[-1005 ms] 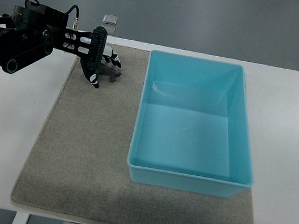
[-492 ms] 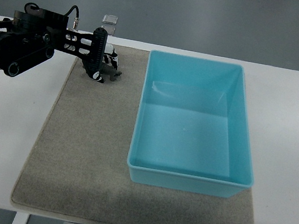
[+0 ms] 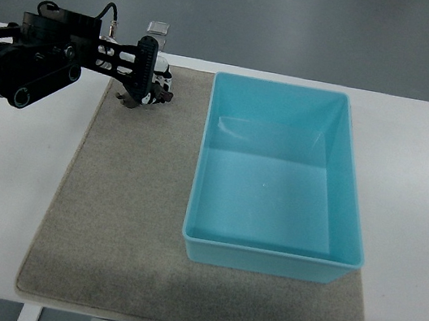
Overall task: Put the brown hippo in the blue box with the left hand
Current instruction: 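Tighten the left hand's grip and lift the hippo off the mat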
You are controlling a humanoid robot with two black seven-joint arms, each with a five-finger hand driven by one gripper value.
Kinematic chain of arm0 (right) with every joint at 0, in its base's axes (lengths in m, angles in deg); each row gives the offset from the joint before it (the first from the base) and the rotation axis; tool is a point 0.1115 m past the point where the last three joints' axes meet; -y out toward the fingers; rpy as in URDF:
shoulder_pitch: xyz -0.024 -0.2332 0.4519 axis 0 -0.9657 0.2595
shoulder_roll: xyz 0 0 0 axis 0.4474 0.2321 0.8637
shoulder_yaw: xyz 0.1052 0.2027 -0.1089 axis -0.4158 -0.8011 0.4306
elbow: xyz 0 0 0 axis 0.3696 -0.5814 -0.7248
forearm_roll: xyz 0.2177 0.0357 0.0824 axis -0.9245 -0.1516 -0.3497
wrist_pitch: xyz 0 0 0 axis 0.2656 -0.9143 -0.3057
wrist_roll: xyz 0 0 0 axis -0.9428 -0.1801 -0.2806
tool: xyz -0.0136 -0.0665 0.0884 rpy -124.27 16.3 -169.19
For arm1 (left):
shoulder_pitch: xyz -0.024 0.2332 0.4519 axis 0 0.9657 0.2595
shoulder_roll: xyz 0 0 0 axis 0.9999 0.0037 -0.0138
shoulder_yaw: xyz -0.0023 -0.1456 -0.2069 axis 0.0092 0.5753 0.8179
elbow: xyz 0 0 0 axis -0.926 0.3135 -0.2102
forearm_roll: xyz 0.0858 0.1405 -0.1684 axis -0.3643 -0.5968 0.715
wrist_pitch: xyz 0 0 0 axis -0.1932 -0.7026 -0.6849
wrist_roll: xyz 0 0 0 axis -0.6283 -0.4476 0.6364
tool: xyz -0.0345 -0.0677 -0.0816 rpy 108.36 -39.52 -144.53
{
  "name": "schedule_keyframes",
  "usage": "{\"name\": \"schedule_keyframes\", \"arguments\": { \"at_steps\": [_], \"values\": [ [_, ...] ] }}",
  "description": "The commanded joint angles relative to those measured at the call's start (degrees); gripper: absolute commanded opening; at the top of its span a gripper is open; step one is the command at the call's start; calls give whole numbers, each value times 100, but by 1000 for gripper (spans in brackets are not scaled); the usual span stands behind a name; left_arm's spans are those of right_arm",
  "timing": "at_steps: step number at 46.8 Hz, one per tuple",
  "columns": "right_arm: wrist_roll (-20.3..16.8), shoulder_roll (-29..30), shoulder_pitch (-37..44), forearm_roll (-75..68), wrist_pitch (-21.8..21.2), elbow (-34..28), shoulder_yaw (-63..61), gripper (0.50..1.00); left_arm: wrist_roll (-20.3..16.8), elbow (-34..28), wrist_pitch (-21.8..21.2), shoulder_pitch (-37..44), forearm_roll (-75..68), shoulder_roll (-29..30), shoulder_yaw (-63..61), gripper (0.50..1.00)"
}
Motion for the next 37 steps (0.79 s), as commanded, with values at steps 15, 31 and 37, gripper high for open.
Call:
{"name": "schedule_keyframes", "arguments": {
  "at_steps": [15,31,37],
  "values": [
    [0,0,5,0,0,0,0,936,-9,17,-18,-18,9,-8,8,500],
    [0,0,5,0,0,0,0,936,0,17,-26,-62,17,-26,26,500],
    [0,0,-4,0,0,0,0,936,0,17,-26,-123,9,-26,26,500]
  ]
}}
